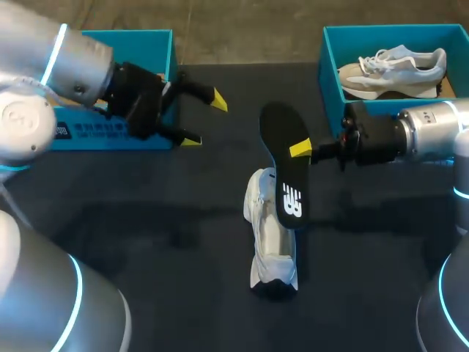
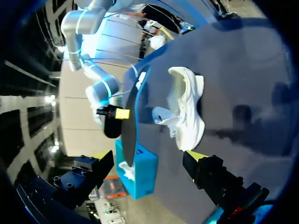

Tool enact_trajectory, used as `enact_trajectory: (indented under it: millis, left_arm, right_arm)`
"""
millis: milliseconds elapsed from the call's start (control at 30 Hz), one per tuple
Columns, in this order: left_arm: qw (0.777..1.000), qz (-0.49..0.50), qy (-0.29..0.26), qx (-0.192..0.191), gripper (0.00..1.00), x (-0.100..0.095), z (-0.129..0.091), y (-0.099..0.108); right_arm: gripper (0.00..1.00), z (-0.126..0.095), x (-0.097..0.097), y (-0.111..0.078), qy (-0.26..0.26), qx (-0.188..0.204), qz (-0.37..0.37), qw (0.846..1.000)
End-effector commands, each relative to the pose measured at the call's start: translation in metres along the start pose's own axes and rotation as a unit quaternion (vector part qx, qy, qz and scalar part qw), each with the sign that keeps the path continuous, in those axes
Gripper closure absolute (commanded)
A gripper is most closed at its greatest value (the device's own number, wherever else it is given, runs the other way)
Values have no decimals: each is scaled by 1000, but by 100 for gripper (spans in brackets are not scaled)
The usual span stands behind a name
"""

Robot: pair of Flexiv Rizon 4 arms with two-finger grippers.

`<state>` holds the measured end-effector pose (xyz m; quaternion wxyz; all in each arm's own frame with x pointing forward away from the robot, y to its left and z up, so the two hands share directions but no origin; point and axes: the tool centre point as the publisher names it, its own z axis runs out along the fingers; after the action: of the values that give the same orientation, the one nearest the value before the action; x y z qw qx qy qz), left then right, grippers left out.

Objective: Take the shoe out of the shoebox, open the shoe tongue, remove and reinsert the insole, then place the shoe into the shoebox

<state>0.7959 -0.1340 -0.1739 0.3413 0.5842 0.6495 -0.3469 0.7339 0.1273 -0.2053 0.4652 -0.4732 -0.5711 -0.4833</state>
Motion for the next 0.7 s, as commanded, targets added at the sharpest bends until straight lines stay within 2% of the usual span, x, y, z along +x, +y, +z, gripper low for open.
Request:
enact_trajectory:
  millis: [33,133,267,400,567,700]
  left_arm:
    - [977,1,-215,0,0,10,7,-3]
    - [965,21,-260,4,0,15,19,-5]
    - [958,37,-284,-1,0,13,34,-7]
    - [950,66,-303,-19,0,5,37,-7]
    - [941,68,-330,-15,0,-7,42,1]
    - [941,70,-331,-18,0,-15,48,2]
  right_arm:
    - [100,1,0,0,-1,-1,0,1000]
    - [100,1,0,0,-1,-1,0,1000]
    - [100,1,0,0,-1,-1,0,1000]
    - [100,1,0,0,-1,-1,0,1000]
    - [100,1,0,0,-1,-1,0,1000]
    - [100,1,0,0,-1,-1,0,1000]
